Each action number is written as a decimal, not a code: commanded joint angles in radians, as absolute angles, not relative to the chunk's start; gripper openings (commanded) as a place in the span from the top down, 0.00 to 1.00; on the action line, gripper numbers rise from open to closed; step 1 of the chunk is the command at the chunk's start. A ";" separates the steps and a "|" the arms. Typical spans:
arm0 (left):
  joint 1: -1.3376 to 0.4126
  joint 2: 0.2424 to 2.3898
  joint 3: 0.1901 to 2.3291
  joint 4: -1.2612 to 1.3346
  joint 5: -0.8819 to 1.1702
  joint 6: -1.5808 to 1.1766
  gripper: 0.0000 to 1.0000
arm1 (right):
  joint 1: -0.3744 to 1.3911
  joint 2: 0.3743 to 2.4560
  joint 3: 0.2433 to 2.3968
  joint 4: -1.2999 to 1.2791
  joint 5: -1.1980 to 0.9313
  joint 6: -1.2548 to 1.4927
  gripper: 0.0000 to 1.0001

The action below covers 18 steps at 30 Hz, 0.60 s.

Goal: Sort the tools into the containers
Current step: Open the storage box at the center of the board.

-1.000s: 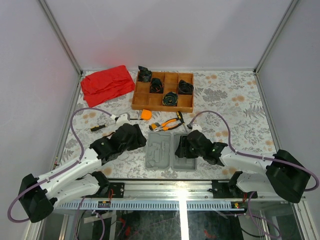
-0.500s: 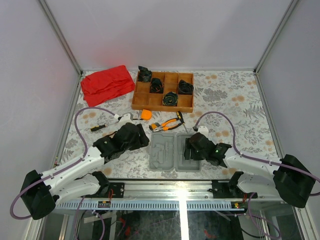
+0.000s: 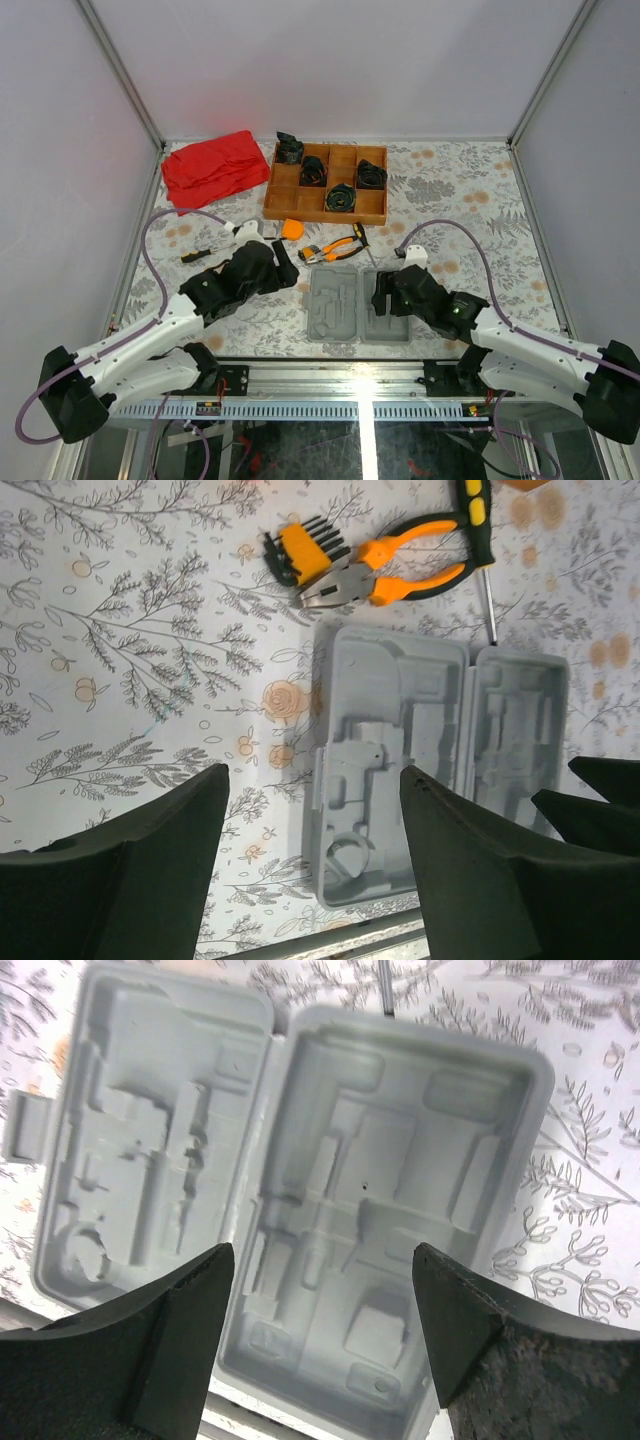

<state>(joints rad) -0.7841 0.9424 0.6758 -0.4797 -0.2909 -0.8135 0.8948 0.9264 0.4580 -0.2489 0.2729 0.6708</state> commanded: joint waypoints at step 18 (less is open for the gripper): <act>-0.552 0.971 0.682 -0.445 -0.061 -0.766 0.23 | 0.898 1.214 0.668 -0.199 0.367 0.808 0.24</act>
